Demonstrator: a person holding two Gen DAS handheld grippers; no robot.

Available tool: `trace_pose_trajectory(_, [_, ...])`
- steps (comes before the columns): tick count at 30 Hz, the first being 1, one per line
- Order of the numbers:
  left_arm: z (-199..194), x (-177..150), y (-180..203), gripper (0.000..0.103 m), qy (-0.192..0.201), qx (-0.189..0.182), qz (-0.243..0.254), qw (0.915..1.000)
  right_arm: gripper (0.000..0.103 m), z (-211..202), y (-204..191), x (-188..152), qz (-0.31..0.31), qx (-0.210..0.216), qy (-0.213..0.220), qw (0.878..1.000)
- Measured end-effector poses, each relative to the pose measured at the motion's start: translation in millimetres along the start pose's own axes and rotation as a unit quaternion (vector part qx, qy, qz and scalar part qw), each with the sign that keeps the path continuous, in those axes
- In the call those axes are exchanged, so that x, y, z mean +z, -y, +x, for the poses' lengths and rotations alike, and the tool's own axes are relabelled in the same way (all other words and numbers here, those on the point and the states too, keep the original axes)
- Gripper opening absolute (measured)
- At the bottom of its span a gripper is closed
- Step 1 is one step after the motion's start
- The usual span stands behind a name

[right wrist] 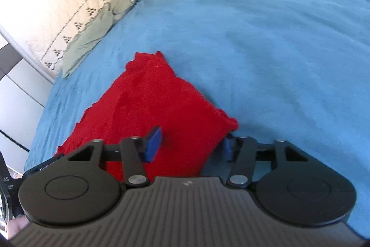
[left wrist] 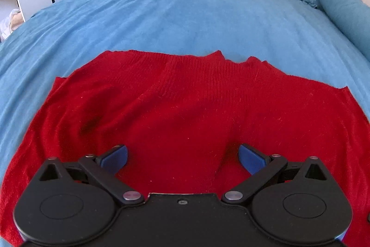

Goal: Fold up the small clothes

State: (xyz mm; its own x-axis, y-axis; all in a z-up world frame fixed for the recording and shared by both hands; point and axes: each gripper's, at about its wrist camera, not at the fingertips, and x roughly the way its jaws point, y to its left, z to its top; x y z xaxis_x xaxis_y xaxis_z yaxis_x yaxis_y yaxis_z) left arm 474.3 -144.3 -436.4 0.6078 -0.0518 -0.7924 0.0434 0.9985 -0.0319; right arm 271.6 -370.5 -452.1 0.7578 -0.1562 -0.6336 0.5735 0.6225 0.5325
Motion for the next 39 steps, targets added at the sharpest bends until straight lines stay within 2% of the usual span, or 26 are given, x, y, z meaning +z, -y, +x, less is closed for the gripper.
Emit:
trace_pose_trajectory(2, [1.2, 0.5, 0.2, 0.103, -0.003, 0.001, 0.004, 1.0000, 0.032, 1.1, -1.0, 3.0, -0.002, -0.002, -0.009, 1.000])
trace_pose_trajectory(3, [1.6, 0.9, -0.6, 0.103, -0.005, -0.001, 0.005, 1.0000, 0.028, 1.6, -1.7, 5.1, 0.002, 0.004, -0.015, 1.000])
trace_pose_trajectory(7, [3.5, 6.8, -2.3, 0.103, -0.023, -0.006, 0.008, 0.9997, 0.027, -6.3, -22.0, 15.8, -0.002, 0.020, -0.006, 1.000])
trace_pose_trajectory(10, [6.0, 22.4, -7.4, 0.103, -0.072, -0.022, 0.014, 0.9971, 0.026, -15.4, -51.7, 26.1, -0.017, 0.045, 0.005, 0.999])
trace_pose_trajectory(12, [0.6, 33.1, -21.9, 0.103, -0.101, -0.039, 0.000, 0.9941, 0.026, -17.6, -77.9, 33.9, -0.021, 0.078, 0.005, 0.997])
trace_pose_trajectory(16, [-39.7, 37.9, -81.3, 0.103, -0.080, -0.015, -0.029, 0.9962, 0.026, -16.0, -144.2, 42.0, -0.051, 0.155, -0.011, 0.986])
trace_pose_trajectory(18, [-63.4, 32.0, -118.6, 0.103, -0.066, 0.003, -0.039, 0.9970, 0.025, -14.2, -181.0, 37.1, -0.079, 0.202, -0.032, 0.976])
trace_pose_trajectory(20, [-81.8, 18.9, -156.3, 0.103, -0.058, 0.012, -0.053, 0.9968, 0.025, -13.2, -218.0, 20.5, -0.127, 0.246, -0.058, 0.959])
trace_pose_trajectory(23, [-92.5, -7.0, -203.3, 0.103, -0.063, 0.019, -0.082, 0.9944, 0.025, -1.7, -262.0, -23.2, -0.197, 0.311, -0.131, 0.921])
trace_pose_trajectory(25, [-92.7, -28.1, -227.2, 0.103, -0.069, 0.024, -0.098, 0.9925, 0.025, 12.9, -279.8, -63.7, -0.241, 0.336, -0.182, 0.892])
trace_pose_trajectory(27, [-88.5, -50.6, -242.1, 0.102, -0.088, 0.037, -0.112, 0.9891, 0.025, 32.3, -287.7, -107.9, -0.287, 0.329, -0.229, 0.870])
trace_pose_trajectory(29, [-86.3, -64.9, -253.2, 0.102, -0.097, 0.038, -0.126, 0.9866, 0.025, 49.8, -288.5, -144.8, -0.335, 0.298, -0.257, 0.856])
trace_pose_trajectory(32, [-89.7, -77.7, -257.7, 0.102, -0.089, 0.031, -0.128, 0.9872, 0.025, 61.9, -283.9, -169.0, -0.361, 0.281, -0.260, 0.850])
trace_pose_trajectory(34, [-93.2, -79.0, -254.2, 0.102, -0.084, 0.029, -0.117, 0.9891, 0.026, 59.8, -288.9, -171.4, -0.385, 0.280, -0.250, 0.843])
trace_pose_trajectory(35, [-93.6, -78.9, -255.1, 0.102, -0.082, 0.025, -0.116, 0.9895, 0.033, 57.5, -291.4, -172.0, -0.395, 0.281, -0.247, 0.839])
trace_pose_trajectory(36, [-95.8, -78.5, -254.8, 0.102, -0.079, 0.019, -0.118, 0.9897, 0.053, 53.6, -293.7, -172.0, -0.402, 0.290, -0.245, 0.833])
trace_pose_trajectory(37, [-99.3, -77.3, -254.6, 0.102, -0.075, 0.013, -0.120, 0.9898, 0.065, 48.9, -295.3, -169.0, -0.402, 0.302, -0.248, 0.828])
trace_pose_trajectory(38, [-105.0, -78.8, -254.9, 0.102, -0.071, 0.009, -0.121, 0.9900, 0.081, 43.6, -295.2, -164.4, -0.396, 0.311, -0.245, 0.829])
trace_pose_trajectory(39, [-109.8, -75.3, -252.2, 0.102, -0.066, 0.005, -0.120, 0.9905, 0.085, 38.5, -292.7, -155.1, -0.386, 0.321, -0.235, 0.832])
